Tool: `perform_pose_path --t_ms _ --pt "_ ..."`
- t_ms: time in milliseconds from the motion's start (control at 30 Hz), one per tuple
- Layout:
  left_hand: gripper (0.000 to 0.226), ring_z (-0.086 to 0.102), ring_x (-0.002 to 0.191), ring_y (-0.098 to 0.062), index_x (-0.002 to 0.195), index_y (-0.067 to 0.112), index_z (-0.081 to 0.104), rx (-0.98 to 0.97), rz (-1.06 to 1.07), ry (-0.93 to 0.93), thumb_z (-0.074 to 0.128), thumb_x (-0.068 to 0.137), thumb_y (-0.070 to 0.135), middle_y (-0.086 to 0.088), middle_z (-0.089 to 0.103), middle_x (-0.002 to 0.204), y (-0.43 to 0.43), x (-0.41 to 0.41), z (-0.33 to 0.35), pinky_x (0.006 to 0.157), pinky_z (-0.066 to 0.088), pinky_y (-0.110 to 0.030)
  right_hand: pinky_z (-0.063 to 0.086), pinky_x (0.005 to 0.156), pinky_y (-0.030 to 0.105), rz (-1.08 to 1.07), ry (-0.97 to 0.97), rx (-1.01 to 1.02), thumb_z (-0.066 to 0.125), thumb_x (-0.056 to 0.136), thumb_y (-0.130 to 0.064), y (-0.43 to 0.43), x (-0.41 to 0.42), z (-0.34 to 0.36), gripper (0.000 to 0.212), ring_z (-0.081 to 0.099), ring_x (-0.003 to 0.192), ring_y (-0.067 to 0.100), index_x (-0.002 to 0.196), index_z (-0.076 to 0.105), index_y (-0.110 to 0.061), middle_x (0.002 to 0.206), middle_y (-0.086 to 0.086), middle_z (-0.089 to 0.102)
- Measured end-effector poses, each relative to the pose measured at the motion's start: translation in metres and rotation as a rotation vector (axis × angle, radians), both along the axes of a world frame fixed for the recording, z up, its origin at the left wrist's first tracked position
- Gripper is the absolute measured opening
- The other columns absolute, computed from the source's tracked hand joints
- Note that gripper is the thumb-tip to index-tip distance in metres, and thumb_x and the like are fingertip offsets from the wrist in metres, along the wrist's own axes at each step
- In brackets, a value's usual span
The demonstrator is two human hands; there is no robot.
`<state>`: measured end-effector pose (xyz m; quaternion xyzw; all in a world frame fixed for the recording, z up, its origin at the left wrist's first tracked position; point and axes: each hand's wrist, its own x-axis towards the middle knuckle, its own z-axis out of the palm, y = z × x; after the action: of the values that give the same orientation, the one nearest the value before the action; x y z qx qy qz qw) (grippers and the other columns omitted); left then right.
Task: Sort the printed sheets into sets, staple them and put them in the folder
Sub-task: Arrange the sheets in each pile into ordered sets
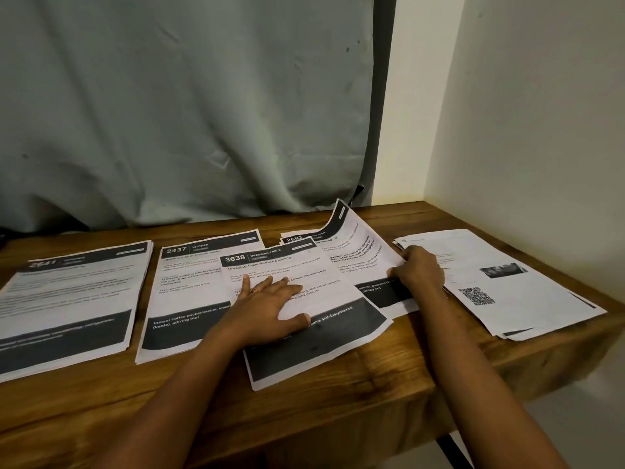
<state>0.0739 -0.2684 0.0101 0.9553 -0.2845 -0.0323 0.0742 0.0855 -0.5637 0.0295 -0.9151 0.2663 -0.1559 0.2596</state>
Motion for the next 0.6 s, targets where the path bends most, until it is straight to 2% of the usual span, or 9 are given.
perform_pose_path --t_ms 100,200,300,400,600 --pt "0.113 0.002 0.148 -0.021 0.151 0.038 0.012 -0.003 0.018 0.007 0.008 0.053 0.093 0.003 0.007 0.161 -0.001 -0.001 -0.001 0.116 -0.012 -0.052 0.048 0.081 0.038 -0.017 -0.079 0.025 0.072 0.083 -0.021 -0.003 -0.006 0.006 0.035 0.06 0.105 0.03 0.115 0.061 -0.013 0.118 0.012 0.063" --pt "0.126 0.002 0.148 -0.021 0.15 0.04 0.012 -0.02 0.013 0.023 0.001 0.041 0.102 0.004 0.006 0.161 -0.001 -0.001 -0.002 0.117 -0.007 -0.051 0.048 0.083 0.039 -0.04 -0.108 0.048 0.071 0.084 -0.02 -0.009 -0.009 0.01 0.035 0.06 0.106 0.03 0.116 0.063 -0.011 0.117 0.013 0.064" --pt "0.131 0.002 0.148 -0.021 0.15 0.041 0.012 -0.037 0.014 0.029 -0.007 0.036 0.102 0.005 0.006 0.161 0.0 0.0 -0.003 0.117 -0.004 -0.05 0.048 0.081 0.037 -0.002 -0.038 0.066 0.073 0.082 -0.025 -0.012 -0.011 0.009 0.034 0.061 0.102 0.03 0.111 0.065 -0.009 0.112 0.013 0.066" --pt "0.12 0.002 0.148 -0.021 0.15 0.041 0.012 -0.032 0.012 0.027 0.004 0.045 0.099 0.005 0.006 0.161 0.0 -0.002 -0.004 0.118 -0.005 -0.049 0.048 0.08 0.035 0.069 -0.009 0.065 0.072 0.083 -0.024 -0.012 -0.01 0.007 0.036 0.061 0.102 0.029 0.114 0.064 -0.008 0.112 0.013 0.066" --pt "0.103 0.0 0.148 -0.02 0.151 0.04 0.011 -0.025 0.021 0.014 0.008 0.059 0.087 0.005 0.004 0.161 -0.001 -0.002 -0.004 0.117 -0.006 -0.049 0.045 0.087 0.033 0.143 -0.032 0.102 0.066 0.088 -0.016 -0.013 -0.01 0.006 0.039 0.058 0.109 0.03 0.125 0.06 -0.005 0.122 0.017 0.062"
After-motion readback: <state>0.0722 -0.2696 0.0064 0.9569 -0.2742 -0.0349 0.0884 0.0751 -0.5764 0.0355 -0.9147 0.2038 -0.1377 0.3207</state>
